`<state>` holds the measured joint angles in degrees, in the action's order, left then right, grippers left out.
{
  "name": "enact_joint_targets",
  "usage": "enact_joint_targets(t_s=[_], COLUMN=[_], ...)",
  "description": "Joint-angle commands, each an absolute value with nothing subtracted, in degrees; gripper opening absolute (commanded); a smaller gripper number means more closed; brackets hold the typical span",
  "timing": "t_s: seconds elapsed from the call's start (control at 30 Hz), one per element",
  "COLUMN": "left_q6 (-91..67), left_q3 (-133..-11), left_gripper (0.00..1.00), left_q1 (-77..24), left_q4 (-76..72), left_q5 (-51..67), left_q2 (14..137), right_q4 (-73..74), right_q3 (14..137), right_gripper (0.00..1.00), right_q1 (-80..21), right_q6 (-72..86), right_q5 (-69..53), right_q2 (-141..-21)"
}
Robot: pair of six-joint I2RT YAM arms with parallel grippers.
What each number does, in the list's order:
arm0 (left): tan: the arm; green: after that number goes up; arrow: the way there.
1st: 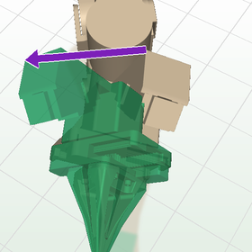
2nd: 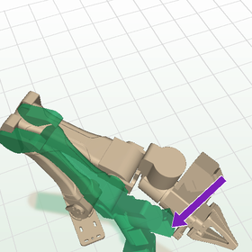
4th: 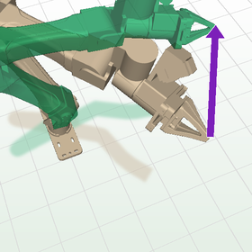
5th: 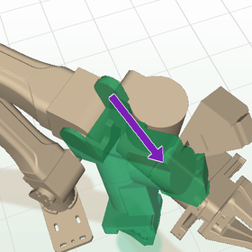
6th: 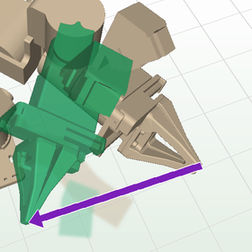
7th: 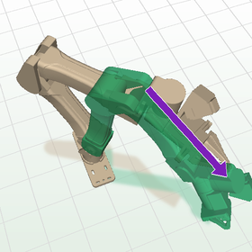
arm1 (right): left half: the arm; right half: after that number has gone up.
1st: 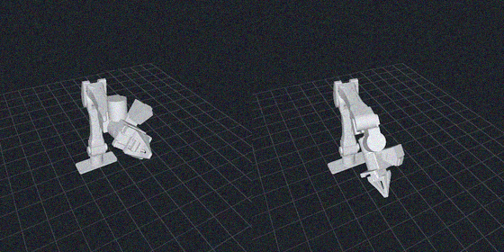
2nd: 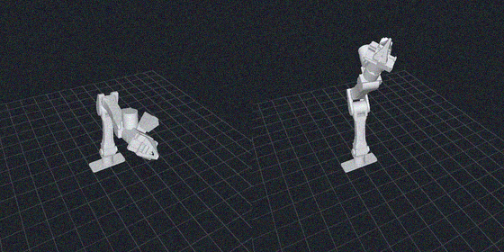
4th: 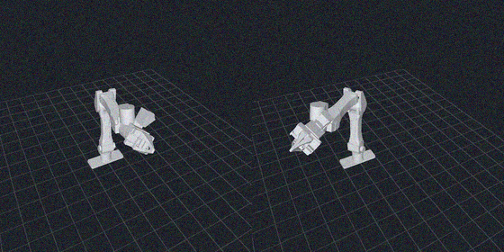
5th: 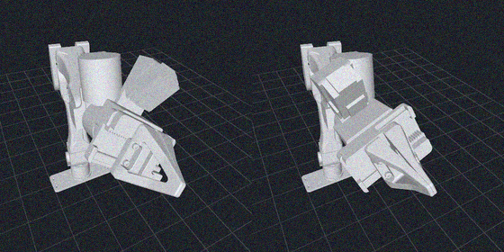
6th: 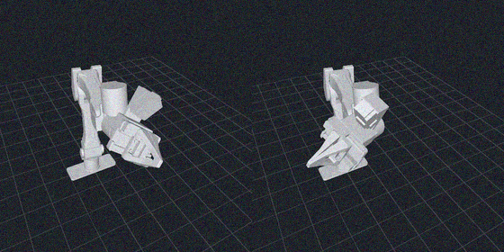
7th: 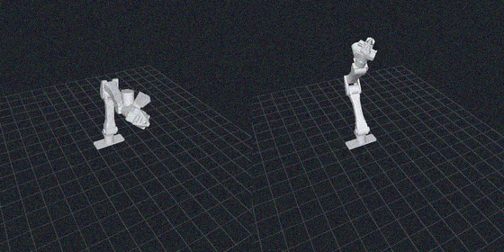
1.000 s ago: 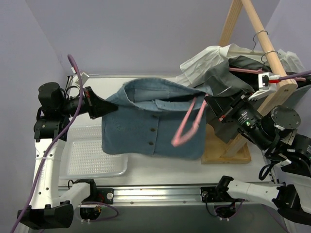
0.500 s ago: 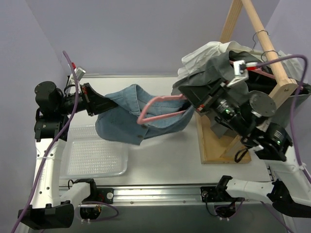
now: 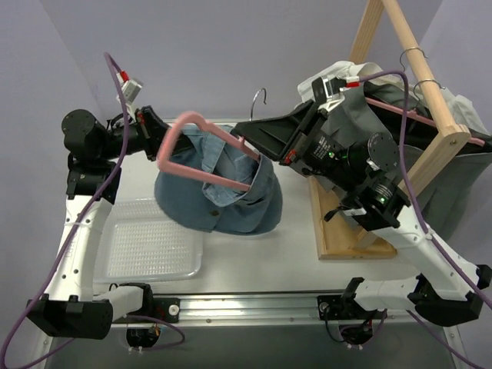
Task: Remove the skirt from the hanger
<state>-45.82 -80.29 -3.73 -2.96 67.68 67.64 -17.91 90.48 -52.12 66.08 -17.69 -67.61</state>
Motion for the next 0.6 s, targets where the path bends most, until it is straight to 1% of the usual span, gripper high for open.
enact_joint_targets(t_s=[0.0, 0.13, 0.2, 0.23, 0.37, 0.43, 0.5, 0.53, 0.57], left_q6=[-47.38, -42.64, -38.59, -38.93, -42.97, -41.84, -36.93, -32.30, -29.82], left_q3=[-81.39, -81.03, -81.30, -80.86, -77.26, -76.82, -78.13, -80.57, -82.16], left_gripper=[0.02, 0.02, 0.02, 0.02, 0.02, 0.02, 0.02, 0.02, 0.02], left_q1=[-6.15, -6.07, -6.15, -6.33, -7.21, -6.86, -6.16, -5.98, -5.45], left_q4=[-9.15, -3.45, 2.00, 1.06, -7.02, -5.29, 2.34, 8.99, 12.01], left_q5=[68.73, 69.35, 69.08, 69.87, 71.63, 70.76, 68.83, 67.86, 66.63], left_q2=[66.89, 66.80, 66.88, 66.88, 67.06, 66.97, 66.53, 66.19, 65.49], right_q4=[-36.81, -48.39, -50.36, -49.40, -44.83, -46.32, -46.93, -45.37, -42.13], right_q3=[90.18, 88.42, 87.45, 87.45, 88.07, 87.80, 88.32, 89.37, 91.04], right_gripper=[0.00, 0.00, 0.00, 0.00, 0.00, 0.00, 0.00, 0.00, 0.00], right_q1=[-51.77, -51.07, -50.54, -50.36, -46.07, -42.99, -41.41, -40.96, -40.70], right_q6=[75.40, 85.40, 85.96, 83.96, 82.44, 83.23, 83.15, 82.10, 80.00], right_q5=[-20.31, -19.78, -18.12, -16.37, -16.08, -16.17, -16.17, -16.43, -17.04], right_q2=[-69.61, -70.84, -70.05, -69.18, -68.20, -68.03, -67.85, -67.76, -67.68])
